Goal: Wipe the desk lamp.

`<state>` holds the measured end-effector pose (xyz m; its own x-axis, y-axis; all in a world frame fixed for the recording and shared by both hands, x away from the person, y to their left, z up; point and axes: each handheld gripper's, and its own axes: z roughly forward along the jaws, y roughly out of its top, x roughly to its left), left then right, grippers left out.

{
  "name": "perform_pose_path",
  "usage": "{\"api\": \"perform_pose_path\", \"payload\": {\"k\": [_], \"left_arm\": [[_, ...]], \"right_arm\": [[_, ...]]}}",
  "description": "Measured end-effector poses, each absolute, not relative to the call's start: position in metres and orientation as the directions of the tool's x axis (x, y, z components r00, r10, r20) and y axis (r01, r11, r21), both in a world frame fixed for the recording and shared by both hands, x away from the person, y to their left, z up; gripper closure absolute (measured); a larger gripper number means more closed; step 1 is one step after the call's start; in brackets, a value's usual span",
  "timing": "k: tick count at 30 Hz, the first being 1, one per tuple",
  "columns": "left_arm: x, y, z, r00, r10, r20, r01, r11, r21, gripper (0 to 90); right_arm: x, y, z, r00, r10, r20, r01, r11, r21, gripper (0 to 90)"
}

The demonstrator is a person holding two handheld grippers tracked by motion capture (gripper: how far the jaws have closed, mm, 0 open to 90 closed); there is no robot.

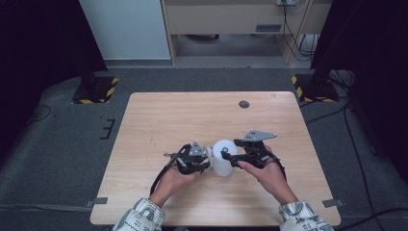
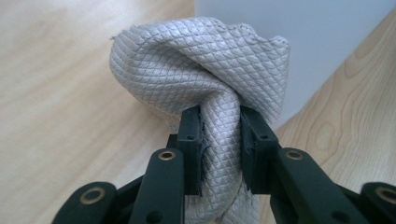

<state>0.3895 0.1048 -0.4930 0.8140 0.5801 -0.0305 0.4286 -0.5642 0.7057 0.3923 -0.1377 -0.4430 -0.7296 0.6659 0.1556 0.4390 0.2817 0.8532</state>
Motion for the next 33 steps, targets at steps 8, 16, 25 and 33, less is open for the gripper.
{"api": "perform_pose_path", "payload": {"k": [8, 16, 25, 33], "left_arm": [[0.354, 0.115, -0.484, 0.826, 0.563, -0.024, 0.385, -0.533, 0.754, 72.0], [0.321, 0.084, -0.484, 0.866, 0.499, -0.027, 0.343, -0.555, 0.758, 72.1], [0.318, 0.012, -0.509, 0.882, 0.471, -0.025, 0.34, -0.598, 0.726, 72.4], [0.331, -0.014, -0.524, 0.865, 0.5, -0.044, 0.372, -0.578, 0.726, 67.7]], "right_arm": [[0.378, -0.155, -0.434, -0.725, 0.678, 0.118, 0.407, 0.284, 0.868, 20.4], [0.345, -0.199, -0.447, -0.689, 0.723, 0.052, 0.395, 0.314, 0.863, 28.4], [0.316, -0.249, -0.469, -0.623, 0.781, 0.024, 0.4, 0.292, 0.869, 49.2], [0.306, -0.269, -0.472, -0.584, 0.809, 0.071, 0.415, 0.223, 0.882, 61.5]]}}
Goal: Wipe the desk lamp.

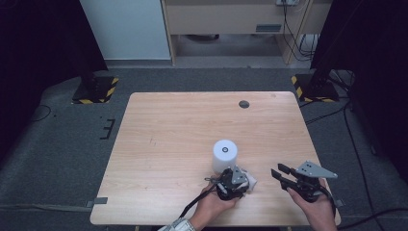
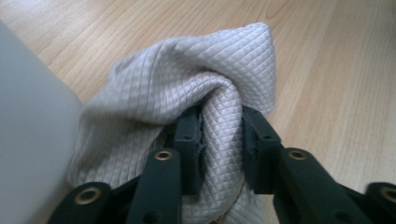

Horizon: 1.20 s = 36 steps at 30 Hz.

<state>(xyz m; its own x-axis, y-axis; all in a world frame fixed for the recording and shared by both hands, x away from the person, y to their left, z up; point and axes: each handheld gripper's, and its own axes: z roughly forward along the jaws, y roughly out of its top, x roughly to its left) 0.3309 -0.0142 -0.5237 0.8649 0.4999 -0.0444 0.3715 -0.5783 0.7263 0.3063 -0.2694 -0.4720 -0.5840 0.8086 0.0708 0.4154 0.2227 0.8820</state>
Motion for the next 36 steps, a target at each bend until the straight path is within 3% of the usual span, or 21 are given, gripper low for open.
{"api": "perform_pose_path", "payload": {"k": [3, 6, 11, 18, 25, 32, 36], "left_arm": [[0.331, -0.01, -0.521, 0.857, 0.514, -0.041, 0.374, -0.565, 0.736, 51.2], [0.328, 0.001, -0.513, 0.858, 0.512, -0.037, 0.359, -0.548, 0.756, 42.2], [0.32, 0.02, -0.508, 0.852, 0.52, -0.051, 0.359, -0.511, 0.781, 38.3], [0.314, 0.033, -0.496, 0.859, 0.509, -0.05, 0.338, -0.491, 0.803, 38.4], [0.303, 0.067, -0.479, 0.858, 0.512, -0.027, 0.314, -0.483, 0.818, 38.5], [0.309, 0.107, -0.471, 0.828, 0.559, -0.047, 0.336, -0.429, 0.838, 29.9], [0.313, 0.128, -0.472, 0.805, 0.591, -0.056, 0.362, -0.413, 0.836, 28.8]], "right_arm": [[0.307, -0.269, -0.473, -0.588, 0.805, 0.081, 0.421, 0.219, 0.88, 60.2], [0.309, -0.267, -0.476, -0.595, 0.799, 0.091, 0.433, 0.223, 0.873, 56.6], [0.309, -0.258, -0.481, -0.618, 0.781, 0.093, 0.444, 0.249, 0.861, 45.3], [0.306, -0.24, -0.483, -0.67, 0.739, 0.072, 0.431, 0.309, 0.848, 38.3], [0.305, -0.219, -0.484, -0.693, 0.719, 0.056, 0.413, 0.332, 0.848, 25.9], [0.313, -0.205, -0.493, -0.713, 0.701, 0.018, 0.415, 0.401, 0.816, 21.3], [0.315, -0.209, -0.496, -0.709, 0.706, -0.007, 0.418, 0.427, 0.802, 23.4]]}}
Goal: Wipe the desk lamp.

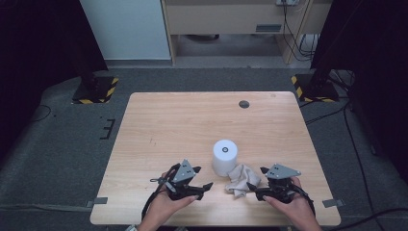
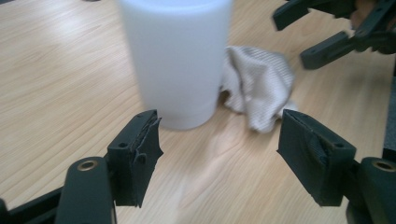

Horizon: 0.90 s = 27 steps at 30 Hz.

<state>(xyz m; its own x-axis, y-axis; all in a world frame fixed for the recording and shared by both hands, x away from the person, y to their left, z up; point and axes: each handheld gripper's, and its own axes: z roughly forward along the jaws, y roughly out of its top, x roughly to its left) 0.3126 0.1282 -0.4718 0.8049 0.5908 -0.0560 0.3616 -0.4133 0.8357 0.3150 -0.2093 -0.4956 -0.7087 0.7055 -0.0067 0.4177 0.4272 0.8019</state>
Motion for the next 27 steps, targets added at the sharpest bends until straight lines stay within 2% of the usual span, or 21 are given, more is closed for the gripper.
{"api": "perform_pose_path", "payload": {"k": [4, 5, 8, 10, 19, 23, 27], "left_arm": [[0.313, 0.148, -0.472, 0.785, 0.618, -0.033, 0.366, -0.42, 0.831, 27.7], [0.313, 0.152, -0.472, 0.781, 0.623, -0.037, 0.371, -0.415, 0.83, 27.6], [0.315, 0.16, -0.474, 0.762, 0.645, -0.046, 0.389, -0.401, 0.83, 27.3], [0.317, 0.161, -0.474, 0.757, 0.651, -0.055, 0.395, -0.39, 0.832, 26.4], [0.317, 0.154, -0.479, 0.773, 0.63, -0.07, 0.404, -0.404, 0.821, 24.1], [0.319, 0.153, -0.48, 0.771, 0.633, -0.069, 0.407, -0.405, 0.819, 24.0], [0.322, 0.153, -0.479, 0.768, 0.637, -0.068, 0.404, -0.4, 0.823, 24.1]], "right_arm": [[0.313, -0.217, -0.498, -0.707, 0.708, -0.011, 0.426, 0.438, 0.791, 25.5], [0.313, -0.217, -0.5, -0.708, 0.706, -0.012, 0.43, 0.445, 0.785, 24.4], [0.315, -0.211, -0.506, -0.732, 0.681, -0.028, 0.415, 0.479, 0.774, 13.8], [0.318, -0.205, -0.508, -0.747, 0.663, -0.054, 0.39, 0.503, 0.771, 11.1], [0.339, -0.172, -0.517, -0.804, 0.59, -0.072, 0.342, 0.558, 0.756, 7.7], [0.343, -0.159, -0.524, -0.828, 0.555, -0.079, 0.331, 0.598, 0.73, 13.5], [0.344, -0.153, -0.525, -0.831, 0.55, -0.083, 0.332, 0.61, 0.72, 27.5]]}}
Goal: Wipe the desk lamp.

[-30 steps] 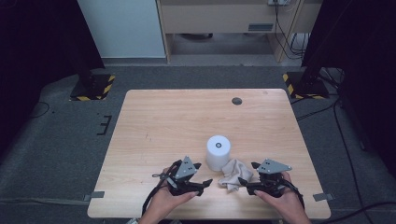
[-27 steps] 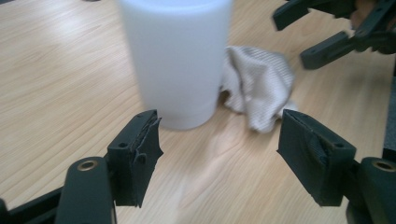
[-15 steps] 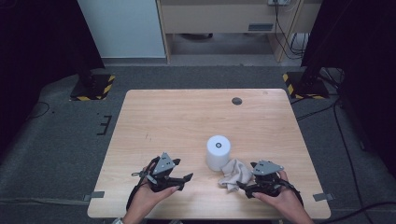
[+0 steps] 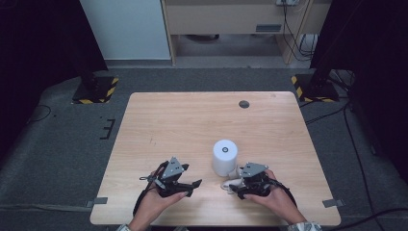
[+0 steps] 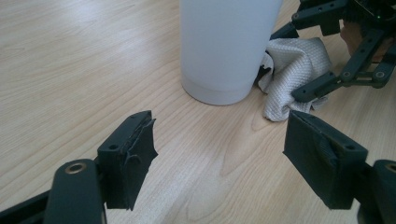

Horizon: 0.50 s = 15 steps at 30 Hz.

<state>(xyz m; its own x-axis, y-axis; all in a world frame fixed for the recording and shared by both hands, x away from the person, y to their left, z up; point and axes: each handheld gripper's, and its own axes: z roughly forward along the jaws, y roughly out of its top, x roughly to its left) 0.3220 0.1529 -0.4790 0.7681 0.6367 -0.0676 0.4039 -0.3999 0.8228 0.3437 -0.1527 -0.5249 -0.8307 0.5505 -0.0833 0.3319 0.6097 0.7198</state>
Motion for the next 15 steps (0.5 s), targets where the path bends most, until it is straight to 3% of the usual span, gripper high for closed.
{"api": "perform_pose_path", "payload": {"k": [5, 15], "left_arm": [[0.323, 0.149, -0.478, 0.78, 0.623, -0.062, 0.387, -0.401, 0.831, 23.7], [0.336, 0.123, -0.476, 0.793, 0.606, -0.062, 0.357, -0.38, 0.854, 16.3]], "right_arm": [[0.341, -0.154, -0.524, -0.843, 0.535, -0.055, 0.341, 0.61, 0.716, 44.4], [0.342, -0.159, -0.523, -0.842, 0.539, 0.012, 0.385, 0.586, 0.712, 67.8]]}}
